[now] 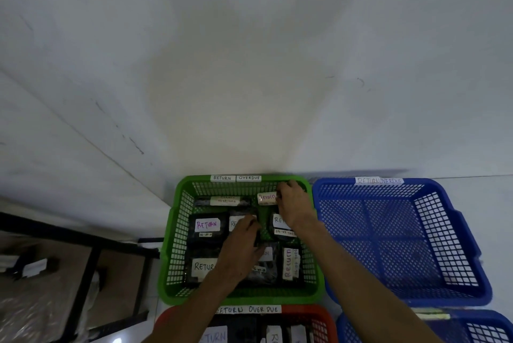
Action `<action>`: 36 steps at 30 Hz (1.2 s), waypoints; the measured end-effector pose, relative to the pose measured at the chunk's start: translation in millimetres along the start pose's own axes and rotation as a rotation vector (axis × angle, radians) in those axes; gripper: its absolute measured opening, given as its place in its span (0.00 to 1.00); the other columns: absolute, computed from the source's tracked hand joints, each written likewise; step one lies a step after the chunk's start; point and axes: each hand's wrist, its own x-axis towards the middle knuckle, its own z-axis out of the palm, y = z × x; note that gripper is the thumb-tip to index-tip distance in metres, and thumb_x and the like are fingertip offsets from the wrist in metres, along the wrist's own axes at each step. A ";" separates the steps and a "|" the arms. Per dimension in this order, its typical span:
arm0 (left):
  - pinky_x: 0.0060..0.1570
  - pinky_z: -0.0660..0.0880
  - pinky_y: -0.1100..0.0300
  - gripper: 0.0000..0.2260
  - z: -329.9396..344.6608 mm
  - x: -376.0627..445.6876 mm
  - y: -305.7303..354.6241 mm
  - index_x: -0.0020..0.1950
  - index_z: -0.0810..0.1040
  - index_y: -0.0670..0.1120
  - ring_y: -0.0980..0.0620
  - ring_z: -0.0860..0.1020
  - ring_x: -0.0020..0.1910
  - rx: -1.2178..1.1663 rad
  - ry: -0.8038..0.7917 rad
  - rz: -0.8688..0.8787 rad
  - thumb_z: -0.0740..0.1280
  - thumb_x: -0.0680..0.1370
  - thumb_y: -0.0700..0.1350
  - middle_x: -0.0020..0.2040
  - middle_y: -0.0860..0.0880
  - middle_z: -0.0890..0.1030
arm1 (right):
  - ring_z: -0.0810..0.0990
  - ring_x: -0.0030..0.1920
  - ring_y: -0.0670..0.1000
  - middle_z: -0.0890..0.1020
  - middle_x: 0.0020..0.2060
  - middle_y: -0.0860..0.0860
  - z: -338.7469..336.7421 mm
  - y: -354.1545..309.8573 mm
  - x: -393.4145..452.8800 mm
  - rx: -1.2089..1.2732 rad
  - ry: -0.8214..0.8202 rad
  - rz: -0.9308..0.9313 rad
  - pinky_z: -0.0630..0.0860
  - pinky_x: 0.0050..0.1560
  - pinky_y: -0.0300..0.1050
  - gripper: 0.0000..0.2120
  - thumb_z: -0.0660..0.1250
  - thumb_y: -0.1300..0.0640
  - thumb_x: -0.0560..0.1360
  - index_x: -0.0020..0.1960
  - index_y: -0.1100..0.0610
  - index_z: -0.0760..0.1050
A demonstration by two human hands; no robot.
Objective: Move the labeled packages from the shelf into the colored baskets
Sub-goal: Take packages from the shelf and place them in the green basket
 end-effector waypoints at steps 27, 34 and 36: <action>0.60 0.75 0.56 0.15 -109.9 -69.0 -9.0 0.63 0.79 0.47 0.52 0.76 0.59 -0.049 0.078 0.141 0.71 0.77 0.47 0.61 0.49 0.79 | 0.77 0.58 0.58 0.78 0.57 0.58 -34.3 -39.9 -100.7 0.178 0.184 -0.069 0.75 0.57 0.50 0.13 0.62 0.54 0.82 0.61 0.59 0.77; 0.57 0.75 0.63 0.17 -206.7 -188.6 -22.2 0.65 0.79 0.50 0.57 0.78 0.57 -0.155 0.197 0.130 0.72 0.77 0.48 0.61 0.52 0.81 | 0.78 0.52 0.54 0.82 0.48 0.54 -44.0 -148.2 -198.8 0.252 0.278 -0.320 0.75 0.54 0.51 0.09 0.64 0.54 0.81 0.53 0.59 0.80; 0.56 0.76 0.64 0.17 -231.1 -239.7 -38.0 0.66 0.79 0.51 0.59 0.78 0.58 -0.193 0.228 0.124 0.72 0.77 0.48 0.62 0.54 0.80 | 0.79 0.51 0.54 0.83 0.47 0.54 -37.9 -194.7 -229.7 0.270 0.295 -0.405 0.75 0.53 0.50 0.08 0.65 0.56 0.81 0.52 0.59 0.81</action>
